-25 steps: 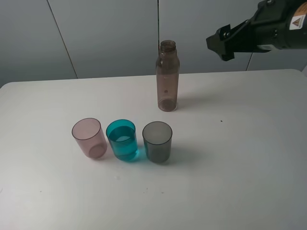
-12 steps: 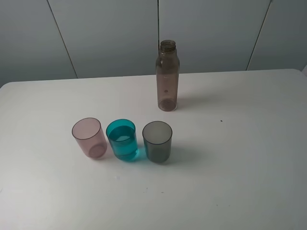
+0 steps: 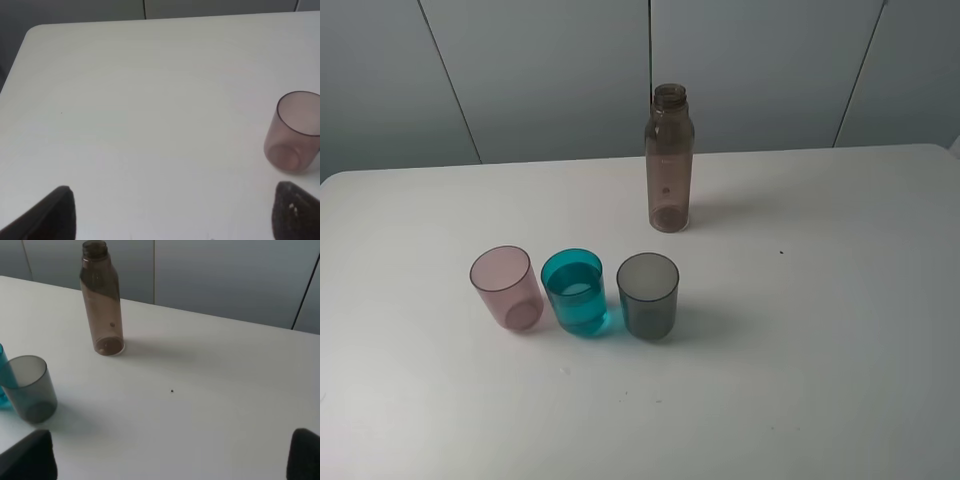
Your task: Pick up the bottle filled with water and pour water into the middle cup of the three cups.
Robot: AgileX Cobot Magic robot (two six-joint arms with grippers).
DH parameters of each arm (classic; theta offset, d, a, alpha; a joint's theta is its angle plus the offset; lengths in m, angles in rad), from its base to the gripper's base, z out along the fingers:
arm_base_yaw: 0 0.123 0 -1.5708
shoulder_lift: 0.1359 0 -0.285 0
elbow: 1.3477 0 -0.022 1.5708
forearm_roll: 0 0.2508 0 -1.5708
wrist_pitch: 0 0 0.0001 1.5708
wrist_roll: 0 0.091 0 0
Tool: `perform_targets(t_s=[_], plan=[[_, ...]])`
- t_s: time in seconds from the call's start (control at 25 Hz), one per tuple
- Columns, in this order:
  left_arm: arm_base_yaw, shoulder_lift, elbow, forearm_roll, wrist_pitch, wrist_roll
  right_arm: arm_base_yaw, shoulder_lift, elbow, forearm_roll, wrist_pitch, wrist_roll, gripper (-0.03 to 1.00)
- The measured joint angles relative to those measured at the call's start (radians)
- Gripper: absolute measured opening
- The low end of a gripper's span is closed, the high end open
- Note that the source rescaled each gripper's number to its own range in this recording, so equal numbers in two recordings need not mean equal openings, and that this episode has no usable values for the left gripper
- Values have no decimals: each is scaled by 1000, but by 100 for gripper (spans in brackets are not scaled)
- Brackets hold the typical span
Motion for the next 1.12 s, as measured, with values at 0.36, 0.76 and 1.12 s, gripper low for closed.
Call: perform_targets(t_s=[0.36,0.76,1.12], plan=[[0,0,0,0,0,-4,0,-1,143,41,-57,8,100],[0,0,0,0,0,-4,0,-1,166,63,-96,14,100],[0,0,0,0,0,-4,-236,-1,166,41,-98,47,100]])
